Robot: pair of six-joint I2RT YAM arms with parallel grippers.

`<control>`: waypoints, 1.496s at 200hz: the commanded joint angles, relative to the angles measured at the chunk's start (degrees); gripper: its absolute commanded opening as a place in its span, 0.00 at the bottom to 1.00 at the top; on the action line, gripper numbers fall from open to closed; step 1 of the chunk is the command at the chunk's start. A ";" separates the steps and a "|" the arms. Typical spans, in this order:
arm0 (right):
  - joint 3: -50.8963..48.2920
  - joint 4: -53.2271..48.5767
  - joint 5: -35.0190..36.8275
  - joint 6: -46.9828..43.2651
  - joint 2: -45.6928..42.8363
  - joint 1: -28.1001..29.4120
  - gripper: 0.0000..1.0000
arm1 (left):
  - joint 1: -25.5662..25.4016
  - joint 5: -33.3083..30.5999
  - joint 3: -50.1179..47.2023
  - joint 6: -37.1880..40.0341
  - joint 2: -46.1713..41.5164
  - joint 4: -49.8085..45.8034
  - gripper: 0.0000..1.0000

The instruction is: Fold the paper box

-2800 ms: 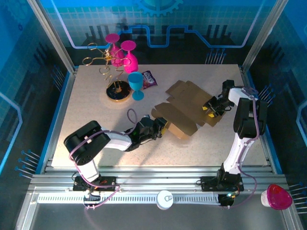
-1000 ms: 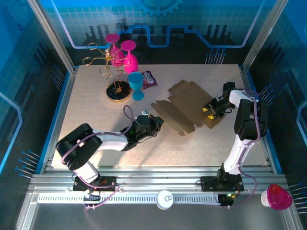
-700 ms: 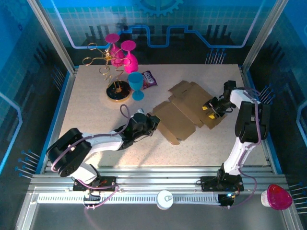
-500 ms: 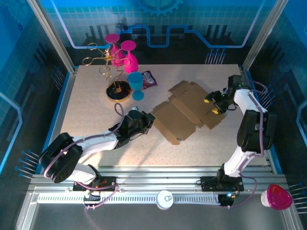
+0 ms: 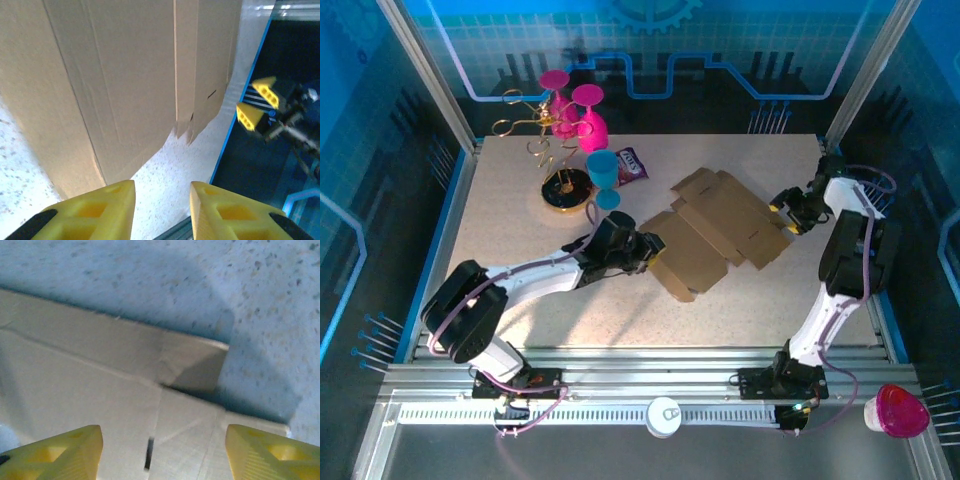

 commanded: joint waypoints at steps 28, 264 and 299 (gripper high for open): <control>1.97 -6.56 -1.74 -2.70 5.10 5.45 0.68 | 0.67 3.21 2.29 2.10 0.89 -4.62 0.39; 5.20 -3.87 -10.49 -11.45 6.96 14.41 0.67 | 17.94 0.48 -9.27 19.21 -4.39 -21.25 0.39; 3.93 -4.06 -13.08 -13.41 8.27 16.24 0.66 | 17.91 -0.14 -10.87 19.53 -2.85 -20.49 0.38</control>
